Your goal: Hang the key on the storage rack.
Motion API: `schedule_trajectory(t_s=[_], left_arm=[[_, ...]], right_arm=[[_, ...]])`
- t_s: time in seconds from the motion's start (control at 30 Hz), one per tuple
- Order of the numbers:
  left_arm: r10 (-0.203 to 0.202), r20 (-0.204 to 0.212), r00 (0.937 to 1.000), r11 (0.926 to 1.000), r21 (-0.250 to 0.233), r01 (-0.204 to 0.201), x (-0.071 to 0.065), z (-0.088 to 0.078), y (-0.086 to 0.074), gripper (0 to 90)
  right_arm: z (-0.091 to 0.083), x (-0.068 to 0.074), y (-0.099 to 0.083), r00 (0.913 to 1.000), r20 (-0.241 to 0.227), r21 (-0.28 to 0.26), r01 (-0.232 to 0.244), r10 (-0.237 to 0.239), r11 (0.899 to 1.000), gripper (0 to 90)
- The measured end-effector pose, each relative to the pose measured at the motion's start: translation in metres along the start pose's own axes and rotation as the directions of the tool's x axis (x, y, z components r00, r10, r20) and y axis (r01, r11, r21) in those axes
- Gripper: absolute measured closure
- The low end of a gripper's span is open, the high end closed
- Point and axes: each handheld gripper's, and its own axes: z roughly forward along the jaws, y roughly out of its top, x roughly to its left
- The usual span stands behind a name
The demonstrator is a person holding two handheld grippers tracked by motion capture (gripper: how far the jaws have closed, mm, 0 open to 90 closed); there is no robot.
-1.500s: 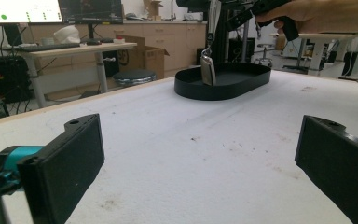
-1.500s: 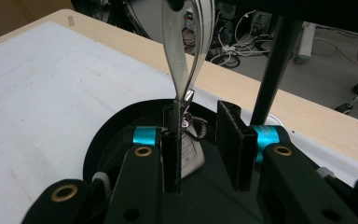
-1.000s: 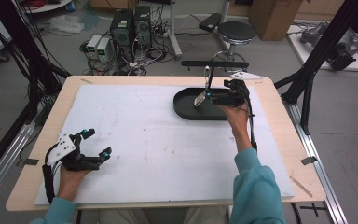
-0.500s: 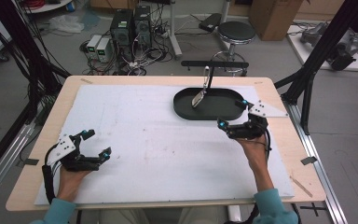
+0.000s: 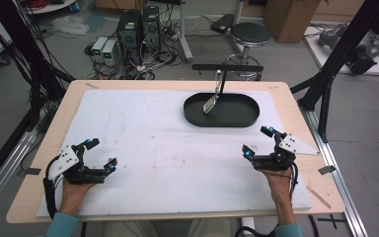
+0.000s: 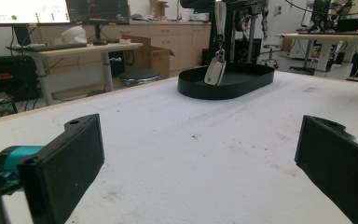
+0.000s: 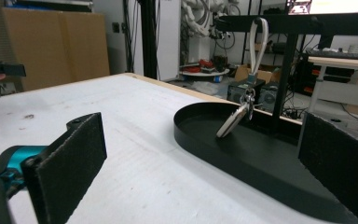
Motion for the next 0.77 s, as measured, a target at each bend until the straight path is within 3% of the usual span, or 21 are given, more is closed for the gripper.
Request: schedule_trajectory(t_s=[0.2,0.37,0.5,0.57,0.77], left_arm=[[0.004,-0.002,1.0,1.0,-0.006,-0.004,-0.002,-0.002,0.0,1.7],[0.017,-0.006,0.9998,0.9998,-0.012,-0.017,-0.006,-0.005,-0.001,1.7],[0.029,-0.011,0.9995,0.9994,-0.02,-0.03,-0.007,-0.006,-0.001,1.7],[0.024,-0.011,0.9997,0.9995,-0.021,-0.024,-0.007,-0.006,-0.001,1.7],[0.017,-0.012,0.9998,0.9996,-0.023,-0.017,-0.007,-0.007,-0.001,1.7]], right_arm=[[-0.009,0.001,-0.02,0.999,0.038,0.011,0.025,-0.025,1.0,0.7],[-0.011,-0.003,-0.034,0.9992,0.039,-0.003,-0.012,0.012,1.0,0.7],[-0.007,-0.002,-0.043,0.9992,0.032,0.047,-0.025,0.023,0.999,0.7],[-0.007,-0.001,-0.043,0.9993,0.037,0.044,-0.002,0.0,0.999,0.7],[-0.008,0.0,-0.044,0.9991,0.042,0.03,0.001,-0.002,1.0,0.8]])
